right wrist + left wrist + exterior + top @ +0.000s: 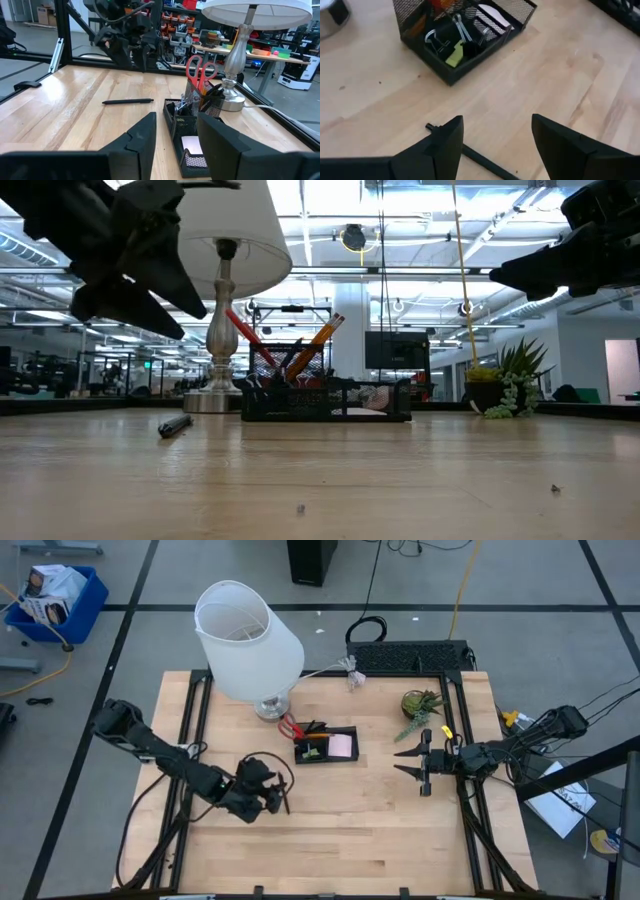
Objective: Pick and place office supplies into organizer
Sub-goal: Put the black pen into the top left compartment of the desk organizer
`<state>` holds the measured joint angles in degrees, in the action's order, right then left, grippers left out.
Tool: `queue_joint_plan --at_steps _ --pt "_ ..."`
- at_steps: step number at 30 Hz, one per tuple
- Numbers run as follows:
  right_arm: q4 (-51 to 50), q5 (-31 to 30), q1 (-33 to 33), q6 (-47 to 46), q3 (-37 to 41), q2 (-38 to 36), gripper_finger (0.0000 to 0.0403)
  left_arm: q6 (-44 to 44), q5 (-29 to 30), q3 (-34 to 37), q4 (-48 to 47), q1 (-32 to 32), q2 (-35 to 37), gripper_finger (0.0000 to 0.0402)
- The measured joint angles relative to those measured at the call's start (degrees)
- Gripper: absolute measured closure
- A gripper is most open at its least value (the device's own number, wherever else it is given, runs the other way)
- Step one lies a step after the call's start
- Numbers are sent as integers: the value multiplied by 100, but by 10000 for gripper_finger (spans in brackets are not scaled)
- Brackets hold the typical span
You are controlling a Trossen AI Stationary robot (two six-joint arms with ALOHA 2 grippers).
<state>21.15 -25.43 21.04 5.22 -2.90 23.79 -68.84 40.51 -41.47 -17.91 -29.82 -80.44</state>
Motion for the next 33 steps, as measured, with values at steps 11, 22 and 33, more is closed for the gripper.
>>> queue_joint_plan --at_steps 11,22,33 --pt "-2 0 0 1 2 0 266 -1250 -235 0 -468 742 -71 187" --pt "-1 0 0 0 0 -1 266 -2137 -995 -3 -483 1367 -676 188" --pt "-2 0 0 -1 0 0 266 -2773 -1375 -1142 -1826 1097 -1675 188"
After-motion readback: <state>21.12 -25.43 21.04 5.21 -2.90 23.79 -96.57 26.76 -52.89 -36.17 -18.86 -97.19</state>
